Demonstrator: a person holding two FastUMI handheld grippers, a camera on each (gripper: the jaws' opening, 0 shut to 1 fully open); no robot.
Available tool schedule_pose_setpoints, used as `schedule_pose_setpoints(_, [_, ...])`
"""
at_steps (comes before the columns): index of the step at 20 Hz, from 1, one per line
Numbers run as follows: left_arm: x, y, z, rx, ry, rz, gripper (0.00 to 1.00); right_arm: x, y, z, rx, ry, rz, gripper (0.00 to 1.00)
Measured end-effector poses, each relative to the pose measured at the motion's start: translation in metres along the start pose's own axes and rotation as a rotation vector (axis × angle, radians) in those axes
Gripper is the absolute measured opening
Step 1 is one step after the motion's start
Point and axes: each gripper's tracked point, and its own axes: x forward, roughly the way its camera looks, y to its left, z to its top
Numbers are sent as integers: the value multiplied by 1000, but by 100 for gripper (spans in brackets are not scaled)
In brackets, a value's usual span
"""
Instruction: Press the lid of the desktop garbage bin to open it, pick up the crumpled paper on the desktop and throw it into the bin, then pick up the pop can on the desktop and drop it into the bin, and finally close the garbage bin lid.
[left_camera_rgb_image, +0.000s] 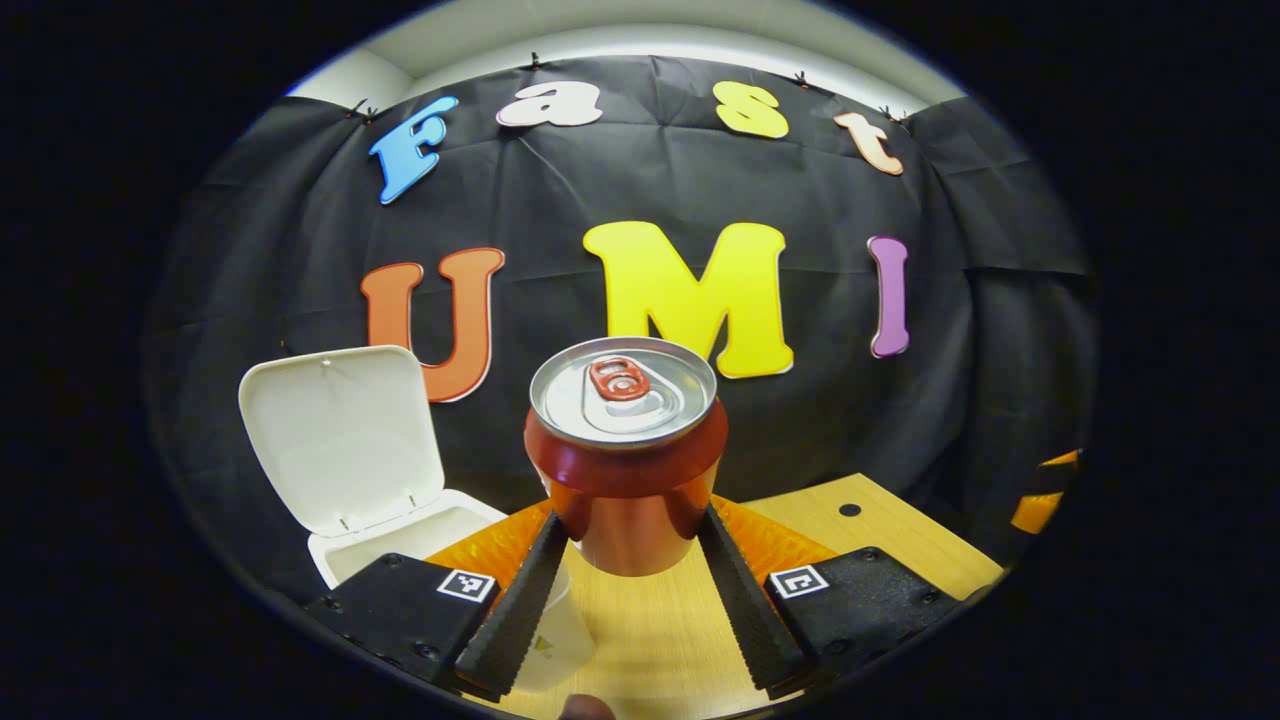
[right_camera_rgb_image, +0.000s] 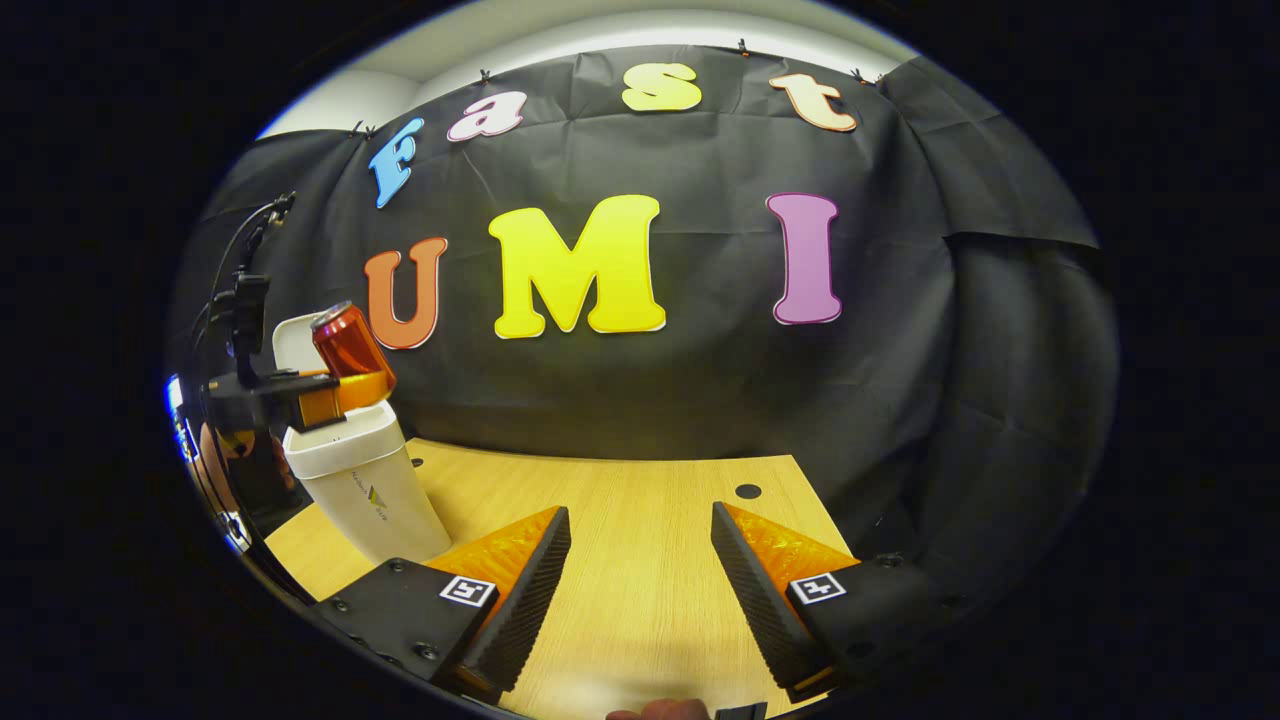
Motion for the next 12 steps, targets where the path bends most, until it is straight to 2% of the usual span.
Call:
schedule_pose_setpoints(7, [14, 74, -4, -27, 25, 125, 84, 16, 17, 6, 5, 8, 28, 91])
schedule_pose_setpoints(12, [18, 126, -27, 7, 74, 205, 84, 24, 29, 7, 7, 22, 45, 90])
